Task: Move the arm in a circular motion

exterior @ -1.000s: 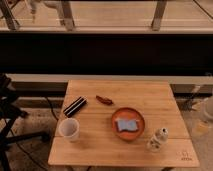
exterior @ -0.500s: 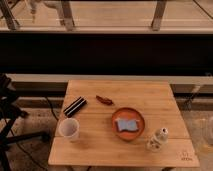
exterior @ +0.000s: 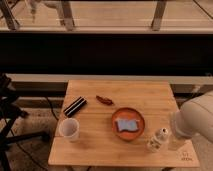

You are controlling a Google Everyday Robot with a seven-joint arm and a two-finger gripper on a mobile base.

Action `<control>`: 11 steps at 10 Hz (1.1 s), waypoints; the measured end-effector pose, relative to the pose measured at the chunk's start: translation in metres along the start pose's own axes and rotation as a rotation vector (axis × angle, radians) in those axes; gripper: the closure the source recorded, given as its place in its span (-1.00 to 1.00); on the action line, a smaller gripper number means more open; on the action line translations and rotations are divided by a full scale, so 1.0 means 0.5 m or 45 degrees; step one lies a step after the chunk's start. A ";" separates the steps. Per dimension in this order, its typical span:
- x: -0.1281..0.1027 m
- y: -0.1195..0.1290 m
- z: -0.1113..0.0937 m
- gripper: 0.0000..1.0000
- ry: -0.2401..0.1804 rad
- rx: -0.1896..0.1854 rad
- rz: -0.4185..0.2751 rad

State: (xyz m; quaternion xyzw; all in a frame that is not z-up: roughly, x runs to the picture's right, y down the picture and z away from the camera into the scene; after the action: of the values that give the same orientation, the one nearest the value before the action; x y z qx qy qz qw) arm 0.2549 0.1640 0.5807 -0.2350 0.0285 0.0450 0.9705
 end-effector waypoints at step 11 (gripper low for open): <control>-0.258 -0.283 0.053 -0.60 -0.047 -0.045 -0.423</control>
State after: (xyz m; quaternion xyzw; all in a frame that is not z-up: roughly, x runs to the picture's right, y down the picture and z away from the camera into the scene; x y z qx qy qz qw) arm 0.1419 0.0416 0.6784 -0.2527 -0.0295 -0.1114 0.9606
